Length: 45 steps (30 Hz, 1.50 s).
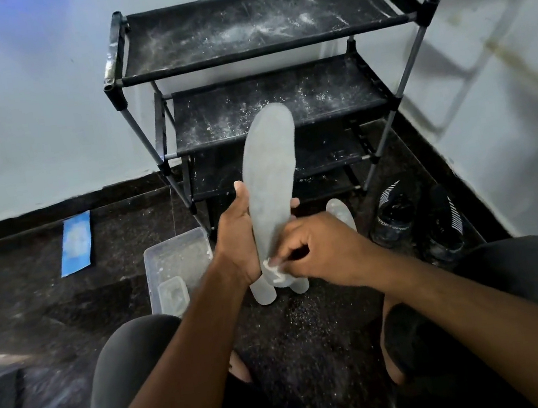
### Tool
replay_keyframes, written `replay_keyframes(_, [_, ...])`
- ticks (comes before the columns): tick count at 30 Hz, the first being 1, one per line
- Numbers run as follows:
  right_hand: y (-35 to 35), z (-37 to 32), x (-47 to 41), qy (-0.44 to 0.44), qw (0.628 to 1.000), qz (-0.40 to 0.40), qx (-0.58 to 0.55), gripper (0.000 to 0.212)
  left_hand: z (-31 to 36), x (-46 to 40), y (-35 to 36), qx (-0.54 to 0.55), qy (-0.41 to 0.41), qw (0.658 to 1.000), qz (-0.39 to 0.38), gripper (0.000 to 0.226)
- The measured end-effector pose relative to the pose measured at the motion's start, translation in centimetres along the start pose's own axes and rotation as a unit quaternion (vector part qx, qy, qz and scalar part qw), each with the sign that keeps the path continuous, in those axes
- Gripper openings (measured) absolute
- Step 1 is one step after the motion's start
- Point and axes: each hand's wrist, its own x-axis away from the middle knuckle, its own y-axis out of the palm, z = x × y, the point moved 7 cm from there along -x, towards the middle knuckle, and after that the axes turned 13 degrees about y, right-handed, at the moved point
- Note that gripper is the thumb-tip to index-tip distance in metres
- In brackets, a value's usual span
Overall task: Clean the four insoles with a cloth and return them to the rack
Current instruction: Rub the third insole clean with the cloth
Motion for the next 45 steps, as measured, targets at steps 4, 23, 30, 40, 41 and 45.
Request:
replay_keyframes(4, [-2.0, 0.4, -0.3, 0.008, 0.997, 0.049, -0.067, 0.012, 0.1, -0.1, -0.4, 0.005, 0.002, 1.000, -0.006, 0.079])
replay_keyframes(23, [-0.8, -0.3, -0.7, 0.017, 0.996, 0.033, -0.077, 0.012, -0.6, -0.2, -0.8, 0.011, -0.001, 1.000, 0.028, 0.081])
replay_keyframes(30, [-1.0, 0.6, 0.0, 0.050, 0.996, -0.070, 0.005, 0.010, 0.3, -0.4, -1.8, 0.014, 0.026, 0.998, 0.048, 0.080])
replay_keyframes(40, [-0.4, 0.7, -0.9, 0.053, 0.997, -0.020, 0.051, 0.003, -0.7, -0.5, -1.1, -0.007, 0.018, 1.000, 0.023, 0.078])
replay_keyframes(41, [-0.3, 0.9, -0.6, 0.066, 0.994, -0.068, 0.059, 0.007, -0.5, -0.6, -1.4, -0.006, 0.026, 0.999, 0.029, 0.079])
replay_keyframes(45, [-3.0, 0.9, -1.0, 0.077, 0.997, 0.020, -0.012, 0.009, -0.6, -0.5, -1.0, -0.015, 0.028, 0.999, 0.012, 0.075])
